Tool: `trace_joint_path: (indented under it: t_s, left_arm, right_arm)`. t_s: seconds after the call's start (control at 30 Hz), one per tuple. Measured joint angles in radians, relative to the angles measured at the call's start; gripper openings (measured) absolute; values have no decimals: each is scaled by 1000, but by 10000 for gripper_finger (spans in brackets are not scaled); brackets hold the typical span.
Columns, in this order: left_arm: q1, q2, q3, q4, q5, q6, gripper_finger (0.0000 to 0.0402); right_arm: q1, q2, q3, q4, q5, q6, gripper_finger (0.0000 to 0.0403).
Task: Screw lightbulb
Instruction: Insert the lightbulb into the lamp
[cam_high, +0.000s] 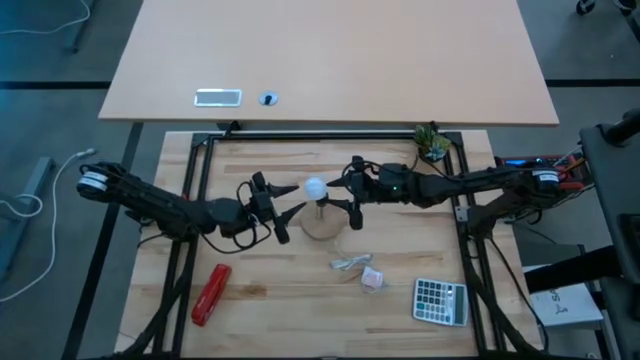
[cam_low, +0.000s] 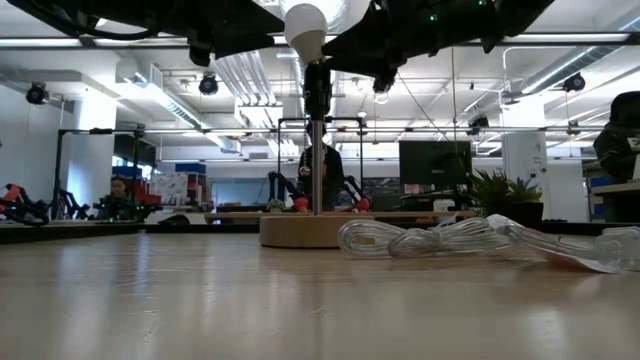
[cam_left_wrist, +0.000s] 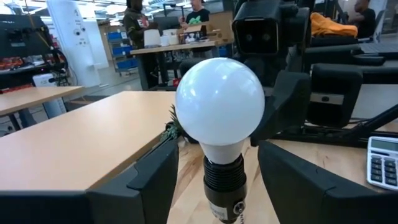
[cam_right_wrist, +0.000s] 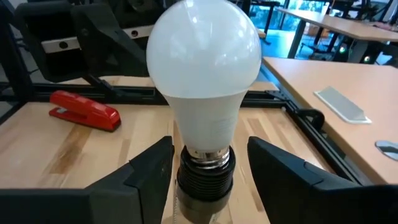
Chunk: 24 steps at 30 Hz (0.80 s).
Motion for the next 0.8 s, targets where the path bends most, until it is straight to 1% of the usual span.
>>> trace_joint_path:
  t_s: [0.3, 0.5, 0.67, 0.8]
  left_arm:
    - [18, 0, 0, 5, 1, -3, 174]
    - [18, 0, 0, 3, 69, -1, 145]
    - [22, 0, 0, 4, 73, 0, 124]
    - [29, 0, 0, 4, 72, 0, 115]
  right_arm:
    - [0, -7, 1, -10, 0, 0, 199]
    - [0, -8, 1, -19, 0, 0, 199]
    - [0, -8, 1, -17, 0, 0, 199]
    - [0, -8, 26, -49, 0, -5, 199]
